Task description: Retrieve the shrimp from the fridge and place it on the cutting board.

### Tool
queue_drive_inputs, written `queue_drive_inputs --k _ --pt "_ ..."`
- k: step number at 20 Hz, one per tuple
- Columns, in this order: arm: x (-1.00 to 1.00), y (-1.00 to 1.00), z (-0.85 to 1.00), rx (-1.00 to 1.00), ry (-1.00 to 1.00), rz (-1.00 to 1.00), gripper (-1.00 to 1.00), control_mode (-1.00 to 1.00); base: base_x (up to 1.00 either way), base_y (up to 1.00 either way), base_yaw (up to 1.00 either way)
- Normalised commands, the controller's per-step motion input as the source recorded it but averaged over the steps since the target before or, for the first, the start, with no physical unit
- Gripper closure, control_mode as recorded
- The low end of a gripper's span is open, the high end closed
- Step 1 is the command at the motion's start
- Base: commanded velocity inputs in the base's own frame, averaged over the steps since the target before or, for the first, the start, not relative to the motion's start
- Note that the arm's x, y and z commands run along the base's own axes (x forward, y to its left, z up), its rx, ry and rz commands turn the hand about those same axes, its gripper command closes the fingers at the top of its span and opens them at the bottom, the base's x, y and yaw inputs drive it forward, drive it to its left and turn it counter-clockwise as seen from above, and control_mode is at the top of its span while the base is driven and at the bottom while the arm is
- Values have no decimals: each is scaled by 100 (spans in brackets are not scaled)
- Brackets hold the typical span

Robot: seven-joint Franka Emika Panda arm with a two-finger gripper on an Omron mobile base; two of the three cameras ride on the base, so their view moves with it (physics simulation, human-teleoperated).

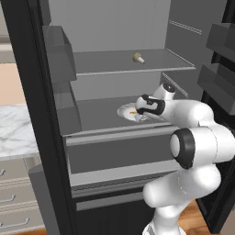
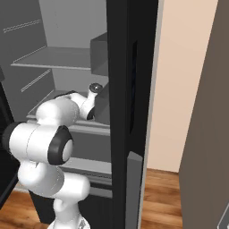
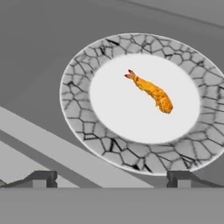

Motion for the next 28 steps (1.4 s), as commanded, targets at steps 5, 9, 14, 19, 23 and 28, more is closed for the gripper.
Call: queue_drive_inputs --k 5,9,14,19,23,28 --pt "44 0 0 -1 0 0 -100 -100 0 0 0" --pt "61 0 0 0 0 2 -100 -100 0 0 0" --pt "57 0 -1 0 0 2 -100 -100 0 0 0" --pt "38 0 -10 0 6 2 -100 -100 0 0 0" --pt "18 0 -42 0 0 1 -100 -100 0 0 0" --pt "21 0 -38 0 0 0 -100 -100 0 0 0"
